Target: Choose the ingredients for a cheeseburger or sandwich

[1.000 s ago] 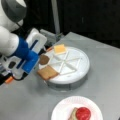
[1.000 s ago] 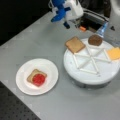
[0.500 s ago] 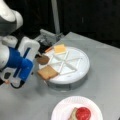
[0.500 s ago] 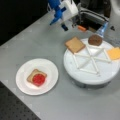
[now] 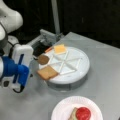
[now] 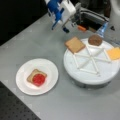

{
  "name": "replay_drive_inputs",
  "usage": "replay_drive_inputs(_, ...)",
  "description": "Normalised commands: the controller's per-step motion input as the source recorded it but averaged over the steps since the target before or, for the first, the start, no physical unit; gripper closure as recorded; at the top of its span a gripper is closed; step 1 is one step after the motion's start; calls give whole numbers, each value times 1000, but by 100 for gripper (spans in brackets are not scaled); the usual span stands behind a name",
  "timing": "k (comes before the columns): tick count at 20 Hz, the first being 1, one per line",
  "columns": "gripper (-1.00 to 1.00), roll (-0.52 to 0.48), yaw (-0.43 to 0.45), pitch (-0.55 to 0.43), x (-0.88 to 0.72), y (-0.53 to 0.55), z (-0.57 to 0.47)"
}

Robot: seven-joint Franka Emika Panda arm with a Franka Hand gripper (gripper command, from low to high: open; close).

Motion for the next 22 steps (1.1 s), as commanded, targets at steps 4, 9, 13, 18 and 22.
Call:
replay_drive_inputs(4, -100, 488, 265, -35, 304, -334, -168)
replay_drive_inputs(9, -100, 429, 218, -51, 341, -429, -245)
replay_drive_inputs(13, -100, 400, 205, -55, 331, -449, -221)
replay_drive_inputs(18, -100, 417, 209, -84, 292, -394, -199)
replay_drive_inputs(22, -100, 414, 162, -99, 268, -303, -207)
